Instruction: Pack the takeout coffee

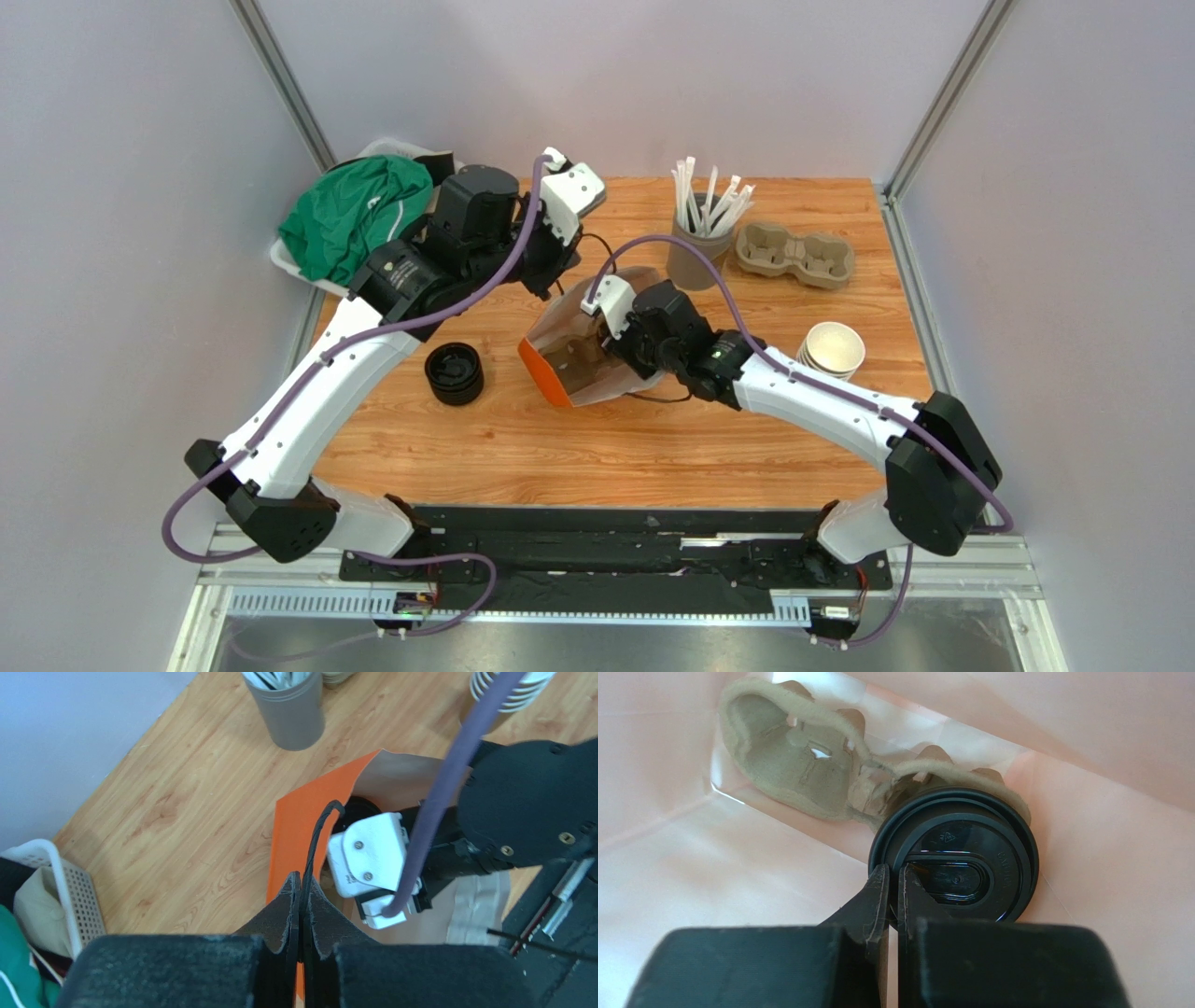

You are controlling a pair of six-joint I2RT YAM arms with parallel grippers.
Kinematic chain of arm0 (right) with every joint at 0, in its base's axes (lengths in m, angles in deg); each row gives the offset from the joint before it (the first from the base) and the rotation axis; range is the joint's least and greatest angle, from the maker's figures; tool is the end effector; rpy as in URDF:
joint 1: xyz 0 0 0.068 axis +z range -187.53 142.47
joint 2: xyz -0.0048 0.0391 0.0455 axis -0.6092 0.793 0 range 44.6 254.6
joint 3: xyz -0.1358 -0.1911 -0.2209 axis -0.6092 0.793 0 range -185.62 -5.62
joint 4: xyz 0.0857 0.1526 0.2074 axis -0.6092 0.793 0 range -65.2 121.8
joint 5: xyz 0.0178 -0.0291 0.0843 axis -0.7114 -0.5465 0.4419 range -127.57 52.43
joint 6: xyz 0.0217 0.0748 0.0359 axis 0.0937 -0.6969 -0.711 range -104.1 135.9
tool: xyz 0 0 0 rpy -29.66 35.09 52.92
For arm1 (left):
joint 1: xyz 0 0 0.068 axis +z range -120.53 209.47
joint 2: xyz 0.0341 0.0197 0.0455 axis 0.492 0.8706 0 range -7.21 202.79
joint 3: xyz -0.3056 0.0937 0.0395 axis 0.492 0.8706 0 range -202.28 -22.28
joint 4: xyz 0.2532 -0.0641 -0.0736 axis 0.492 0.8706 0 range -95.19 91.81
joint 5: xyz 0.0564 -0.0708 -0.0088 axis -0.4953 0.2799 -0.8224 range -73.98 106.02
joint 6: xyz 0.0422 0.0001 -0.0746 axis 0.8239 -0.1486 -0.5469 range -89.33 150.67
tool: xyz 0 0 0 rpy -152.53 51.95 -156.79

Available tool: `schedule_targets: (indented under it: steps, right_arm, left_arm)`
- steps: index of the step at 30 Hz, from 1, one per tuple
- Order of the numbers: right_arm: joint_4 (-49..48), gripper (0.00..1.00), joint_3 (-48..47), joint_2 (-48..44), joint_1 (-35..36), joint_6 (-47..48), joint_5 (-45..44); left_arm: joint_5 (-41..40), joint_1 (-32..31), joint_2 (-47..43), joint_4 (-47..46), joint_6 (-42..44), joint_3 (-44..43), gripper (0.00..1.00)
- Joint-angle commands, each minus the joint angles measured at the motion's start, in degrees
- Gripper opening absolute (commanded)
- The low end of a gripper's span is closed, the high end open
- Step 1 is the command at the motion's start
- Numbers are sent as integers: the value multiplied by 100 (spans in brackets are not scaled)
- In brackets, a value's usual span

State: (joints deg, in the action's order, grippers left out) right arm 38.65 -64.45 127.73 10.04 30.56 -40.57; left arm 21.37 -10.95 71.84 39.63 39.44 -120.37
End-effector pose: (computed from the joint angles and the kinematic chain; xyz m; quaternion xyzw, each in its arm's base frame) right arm 0.2442 0.2613 0.2831 -0.4548 0.7756 0.1012 0.4258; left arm 0.2365 -0.2107 0.4976 0.3748 0.7590 -0.1828 0.5001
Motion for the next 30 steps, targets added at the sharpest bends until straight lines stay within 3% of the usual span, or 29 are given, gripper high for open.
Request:
schedule_targets:
  steps: [1,14,19,23,30]
  right_arm:
    - [-102,0,134,80,7,354,-86]
    - [57,0,495,203,15,758,-271]
    - [136,0,276,221,7,749,-122]
    - [329,0,4,282,15,653,45]
    - [531,0,-357,607,-29,609,213]
  left_arm:
    - [652,-18,-372,27,212,131,0]
    - [1461,-123,-372,115,256,448,0]
    - [1224,-132,-285,89,239,290,0]
    - [987,-124,-241,18,169,193,9]
    - [530,-124,-214,-78,160,193,14]
